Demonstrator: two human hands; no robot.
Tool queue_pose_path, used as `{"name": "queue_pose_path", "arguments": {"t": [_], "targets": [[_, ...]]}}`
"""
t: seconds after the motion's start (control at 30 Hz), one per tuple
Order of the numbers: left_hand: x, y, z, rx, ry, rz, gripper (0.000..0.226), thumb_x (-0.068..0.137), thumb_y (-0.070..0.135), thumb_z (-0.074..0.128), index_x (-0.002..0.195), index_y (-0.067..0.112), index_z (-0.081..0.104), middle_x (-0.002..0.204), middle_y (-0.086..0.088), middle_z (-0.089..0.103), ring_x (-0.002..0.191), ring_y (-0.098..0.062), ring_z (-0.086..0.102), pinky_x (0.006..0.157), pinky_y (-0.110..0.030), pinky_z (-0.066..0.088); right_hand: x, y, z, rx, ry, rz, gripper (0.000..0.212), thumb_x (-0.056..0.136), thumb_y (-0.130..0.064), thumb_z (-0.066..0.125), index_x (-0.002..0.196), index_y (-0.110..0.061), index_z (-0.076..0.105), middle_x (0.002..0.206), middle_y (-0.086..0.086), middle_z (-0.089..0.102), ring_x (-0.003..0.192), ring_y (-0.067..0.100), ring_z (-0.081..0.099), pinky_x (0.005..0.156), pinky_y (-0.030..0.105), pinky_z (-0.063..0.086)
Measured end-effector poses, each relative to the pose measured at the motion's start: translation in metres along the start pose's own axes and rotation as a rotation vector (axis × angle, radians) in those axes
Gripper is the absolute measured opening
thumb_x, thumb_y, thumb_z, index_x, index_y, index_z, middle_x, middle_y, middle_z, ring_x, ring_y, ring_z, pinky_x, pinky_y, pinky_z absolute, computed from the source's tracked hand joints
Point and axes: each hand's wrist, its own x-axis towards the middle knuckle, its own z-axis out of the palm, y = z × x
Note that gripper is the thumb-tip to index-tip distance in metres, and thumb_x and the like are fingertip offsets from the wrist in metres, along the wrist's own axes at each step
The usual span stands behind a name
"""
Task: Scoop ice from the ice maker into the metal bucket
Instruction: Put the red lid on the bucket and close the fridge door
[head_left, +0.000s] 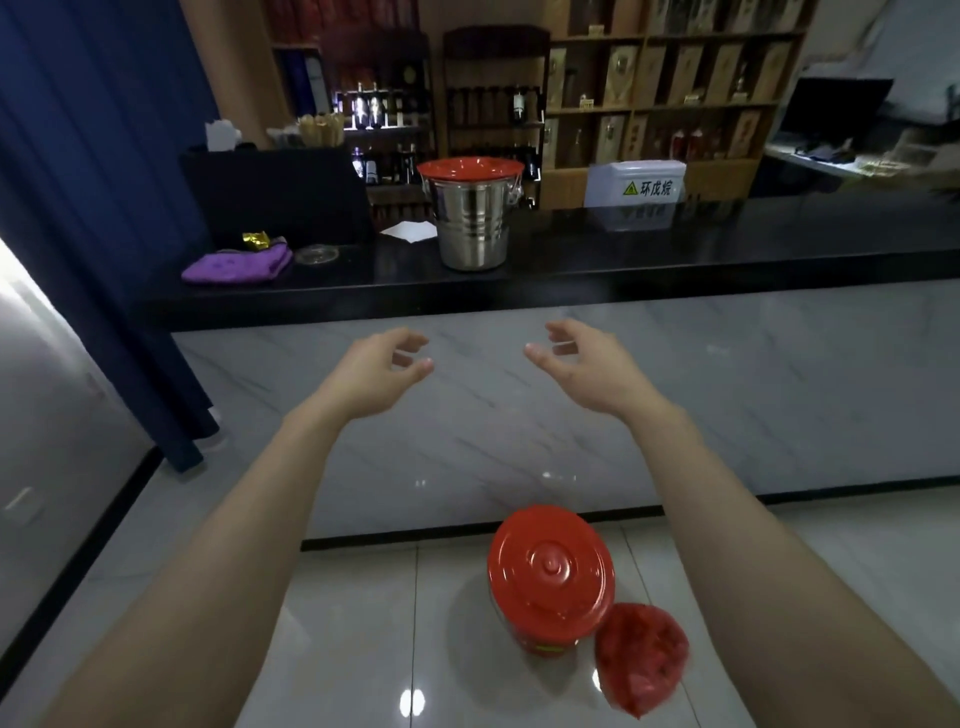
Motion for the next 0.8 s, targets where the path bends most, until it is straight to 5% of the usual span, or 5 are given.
{"name": "queue_pose_path", "arguments": {"t": [0.37,0.53,0.8], "targets": [[0.179,-0.029,-0.049,-0.035,0.074,0.072,0.042,0.104,0.043,0.068,0.145,0.032,0.062,0.131,0.016,0.069,0.119,-0.003,0.064,0.106,-0.038,0.055,0.186,-0.010,-0.014,0.006,0.117,-0.009,0.074,0.097,-0.067,0.062,0.154,-0.021,0.051,0.143,-0.002,0.064,0.125,0.012,0.062,0.102,0.031,0.050],[0.264,-0.036,-0.062,-0.060,0.146,0.113,0.040,0.104,0.041,0.068,0.143,0.031,0.064,0.134,0.016,0.068,0.115,0.003,0.064,0.104,-0.033,0.052,0.275,0.002,-0.017,0.026,0.225,0.000,0.075,0.096,-0.068,0.062,0.151,-0.019,0.054,0.142,0.001,0.065,0.128,0.015,0.062,0.108,0.040,0.052],[0.373,-0.041,-0.084,-0.103,0.369,0.165,0.025,0.106,0.035,0.067,0.130,0.027,0.070,0.119,0.014,0.068,0.103,0.016,0.061,0.079,-0.007,0.044,0.393,-0.002,-0.017,0.058,0.278,0.031,0.086,0.092,-0.076,0.060,0.154,-0.019,0.045,0.146,0.005,0.062,0.130,0.023,0.061,0.102,0.044,0.055]]}}
